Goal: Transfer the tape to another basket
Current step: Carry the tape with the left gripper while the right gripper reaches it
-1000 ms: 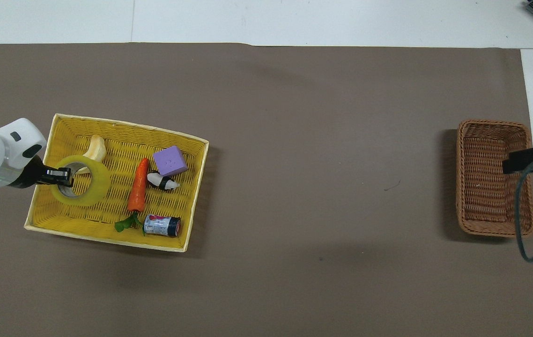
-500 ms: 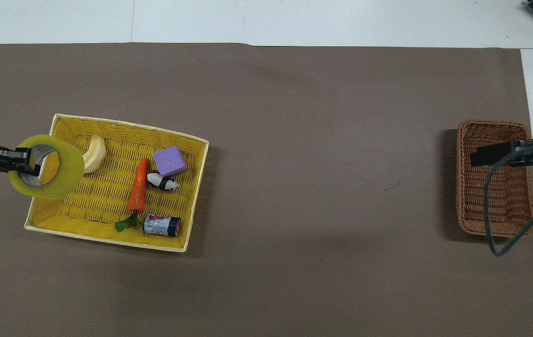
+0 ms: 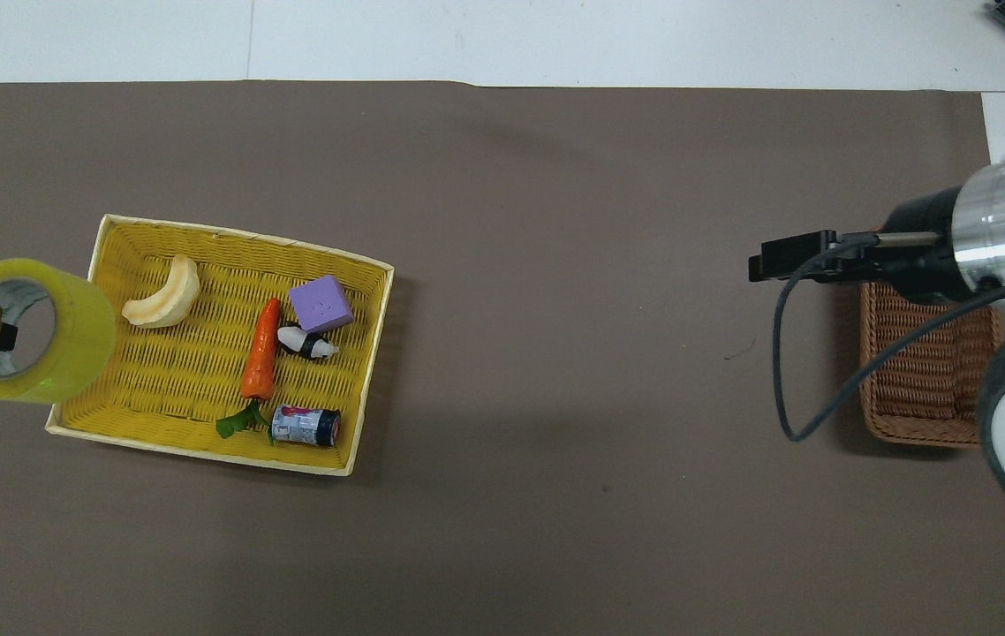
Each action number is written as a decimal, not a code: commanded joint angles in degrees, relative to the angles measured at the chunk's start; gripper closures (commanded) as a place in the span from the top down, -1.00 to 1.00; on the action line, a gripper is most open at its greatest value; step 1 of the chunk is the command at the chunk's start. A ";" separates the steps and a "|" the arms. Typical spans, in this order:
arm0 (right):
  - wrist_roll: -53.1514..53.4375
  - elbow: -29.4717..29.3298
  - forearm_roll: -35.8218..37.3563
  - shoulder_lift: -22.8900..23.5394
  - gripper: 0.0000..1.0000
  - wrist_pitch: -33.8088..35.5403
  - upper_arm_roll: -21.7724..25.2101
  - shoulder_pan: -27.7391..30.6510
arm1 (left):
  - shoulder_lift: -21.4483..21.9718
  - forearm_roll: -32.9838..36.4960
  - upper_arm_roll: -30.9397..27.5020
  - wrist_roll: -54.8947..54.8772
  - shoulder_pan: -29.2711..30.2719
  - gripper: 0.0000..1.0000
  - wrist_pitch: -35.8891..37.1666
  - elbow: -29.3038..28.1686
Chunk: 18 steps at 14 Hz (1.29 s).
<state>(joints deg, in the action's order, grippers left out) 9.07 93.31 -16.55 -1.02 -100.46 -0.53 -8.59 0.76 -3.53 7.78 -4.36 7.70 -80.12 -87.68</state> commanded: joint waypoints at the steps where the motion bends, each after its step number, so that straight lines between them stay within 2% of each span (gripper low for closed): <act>1: 6.63 0.47 -5.40 0.84 1.00 -1.66 0.00 -3.26 | 0.47 0.46 0.04 1.11 -1.37 -1.00 -0.91 -1.08; 5: 11.05 0.55 -14.10 2.78 1.00 -4.30 0.00 -6.26 | 0.47 -1.55 0.13 3.04 -5.41 -1.00 -6.17 -5.83; 8: 13.34 1.86 -18.93 3.04 1.00 -6.66 -0.09 -6.44 | 0.47 -8.49 0.13 2.96 -6.21 -1.00 -11.18 -8.90; 10: 13.25 4.41 -24.38 2.96 1.00 -11.22 -0.09 -8.01 | -0.23 -12.27 0.04 3.39 -8.65 -1.00 -14.87 -9.88; 15: 12.37 7.76 -28.18 6.02 1.00 -24.06 -0.18 -17.33 | -2.07 -18.87 0.13 4.27 -14.19 -1.00 -20.68 -10.58; 18: 11.94 8.02 -29.93 6.56 1.00 -24.61 -0.18 -17.69 | -3.30 -19.67 0.04 8.38 -19.90 -1.00 -24.71 -11.02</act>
<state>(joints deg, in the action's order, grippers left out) 21.32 100.65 -43.95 6.02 -124.78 -0.86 -26.95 -2.61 -21.87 8.82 0.91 -8.22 -101.45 -97.69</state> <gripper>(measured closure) 0.000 0.784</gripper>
